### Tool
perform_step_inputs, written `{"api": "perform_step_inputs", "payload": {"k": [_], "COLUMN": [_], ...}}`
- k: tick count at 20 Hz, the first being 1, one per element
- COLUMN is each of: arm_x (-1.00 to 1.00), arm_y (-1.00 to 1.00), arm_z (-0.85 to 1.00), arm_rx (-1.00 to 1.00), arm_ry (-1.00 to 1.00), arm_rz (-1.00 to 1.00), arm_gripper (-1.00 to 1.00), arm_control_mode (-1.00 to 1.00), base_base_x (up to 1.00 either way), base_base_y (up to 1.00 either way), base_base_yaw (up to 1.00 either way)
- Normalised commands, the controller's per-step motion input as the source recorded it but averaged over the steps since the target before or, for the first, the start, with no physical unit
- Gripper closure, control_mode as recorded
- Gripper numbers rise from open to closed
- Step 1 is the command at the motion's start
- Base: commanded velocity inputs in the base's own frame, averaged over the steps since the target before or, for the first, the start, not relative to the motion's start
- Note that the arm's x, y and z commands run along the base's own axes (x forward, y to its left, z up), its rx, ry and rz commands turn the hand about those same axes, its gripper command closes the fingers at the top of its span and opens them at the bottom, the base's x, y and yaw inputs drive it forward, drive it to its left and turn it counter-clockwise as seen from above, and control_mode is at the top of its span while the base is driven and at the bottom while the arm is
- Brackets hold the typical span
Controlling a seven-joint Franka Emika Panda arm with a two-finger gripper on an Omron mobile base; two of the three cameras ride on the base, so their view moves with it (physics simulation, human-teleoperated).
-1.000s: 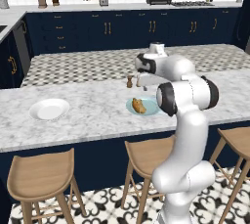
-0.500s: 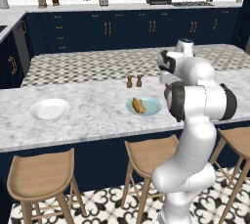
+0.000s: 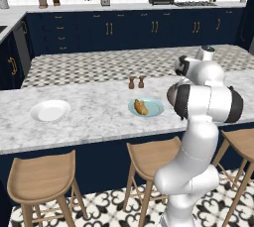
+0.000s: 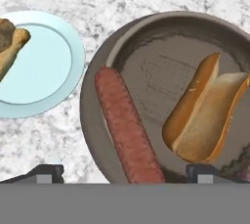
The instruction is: Place one bun and one sausage from the bowl on each plate.
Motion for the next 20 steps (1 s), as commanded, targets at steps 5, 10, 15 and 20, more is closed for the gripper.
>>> {"api": "perform_step_inputs", "payload": {"k": [5, 10, 15, 20], "arm_x": [0.45, 0.01, 0.13, 0.10], "arm_y": [0.08, 0.05, 0.00, 0.00], "arm_z": [-0.04, -0.30, -0.22, -0.20], "arm_rx": [0.00, 0.00, 0.00, 0.00], "arm_ry": [0.11, 0.13, 0.07, 0.05], "arm_rz": [0.08, 0.05, 0.05, 0.05], "arm_gripper": [-1.00, -1.00, -1.00, -1.00], "arm_control_mode": [-1.00, -1.00, -1.00, -1.00], "base_base_x": [0.00, 0.00, 0.00, 0.00], "base_base_y": [0.00, 0.00, 0.00, 0.00], "base_base_yaw": [0.00, 0.00, 0.00, 0.00]}}
